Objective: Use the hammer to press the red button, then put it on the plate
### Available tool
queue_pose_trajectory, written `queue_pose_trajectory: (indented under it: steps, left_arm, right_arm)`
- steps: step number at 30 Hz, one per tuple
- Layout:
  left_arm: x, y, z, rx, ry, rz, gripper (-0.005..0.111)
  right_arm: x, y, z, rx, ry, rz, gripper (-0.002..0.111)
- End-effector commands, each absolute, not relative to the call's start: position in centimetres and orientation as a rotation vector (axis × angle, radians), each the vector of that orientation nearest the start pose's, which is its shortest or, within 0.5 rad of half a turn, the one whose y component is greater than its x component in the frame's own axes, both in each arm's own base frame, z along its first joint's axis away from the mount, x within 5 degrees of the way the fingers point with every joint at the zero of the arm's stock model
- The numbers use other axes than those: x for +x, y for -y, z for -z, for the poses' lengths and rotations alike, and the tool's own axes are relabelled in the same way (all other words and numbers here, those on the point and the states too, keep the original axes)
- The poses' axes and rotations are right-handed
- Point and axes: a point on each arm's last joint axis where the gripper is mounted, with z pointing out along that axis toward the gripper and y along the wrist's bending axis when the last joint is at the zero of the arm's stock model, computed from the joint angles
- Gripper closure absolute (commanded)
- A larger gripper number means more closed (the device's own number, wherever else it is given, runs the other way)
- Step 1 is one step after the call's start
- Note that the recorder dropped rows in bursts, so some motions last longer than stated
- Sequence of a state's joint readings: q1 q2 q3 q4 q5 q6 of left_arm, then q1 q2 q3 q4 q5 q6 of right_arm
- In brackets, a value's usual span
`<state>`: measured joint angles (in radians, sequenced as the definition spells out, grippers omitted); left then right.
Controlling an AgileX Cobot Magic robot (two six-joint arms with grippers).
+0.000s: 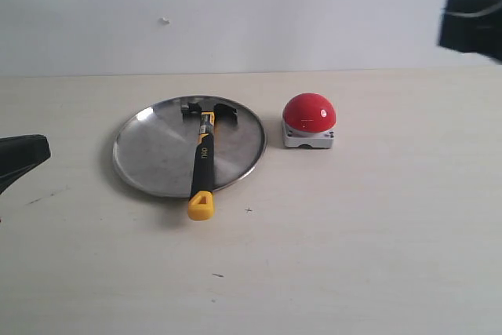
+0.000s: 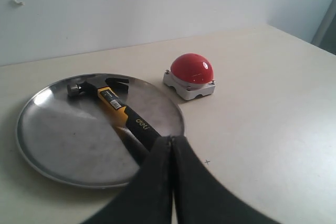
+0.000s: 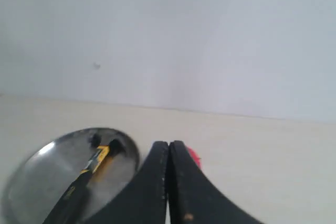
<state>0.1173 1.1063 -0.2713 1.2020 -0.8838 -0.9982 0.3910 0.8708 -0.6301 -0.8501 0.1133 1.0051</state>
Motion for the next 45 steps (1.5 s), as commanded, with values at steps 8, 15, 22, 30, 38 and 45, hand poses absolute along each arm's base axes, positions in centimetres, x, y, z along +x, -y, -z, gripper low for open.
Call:
queue_pose_trajectory:
  steps: [8, 15, 22, 30, 38, 45]
  left_arm:
    - [17.2, 4.5, -21.7, 0.450, -1.792, 0.662, 0.107]
    - [17.2, 4.5, -21.7, 0.450, -1.792, 0.662, 0.107]
    - [17.2, 4.5, -21.7, 0.450, -1.792, 0.662, 0.107]
    - [17.2, 4.5, -21.7, 0.450, -1.792, 0.662, 0.107]
    - [17.2, 4.5, -21.7, 0.450, -1.792, 0.662, 0.107]
    - [17.2, 4.5, -21.7, 0.450, -1.792, 0.662, 0.107]
  right_arm:
    - [5.7, 1.3, -32.5, 0.244, -1.448, -0.073, 0.108]
    - [1.2, 2.2, -32.7, 0.302, -1.277, -0.070, 0.108]
    - [1.4, 2.1, -31.6, 0.282, -1.401, -0.028, 0.108]
    - [3.6, -0.2, -27.9, -0.081, -1.452, -0.016, 0.108]
    - [5.2, -0.3, -21.6, -0.082, -1.643, -0.017, 0.108]
    - [5.5, -0.3, -19.4, -0.043, -1.712, -0.053, 0.108]
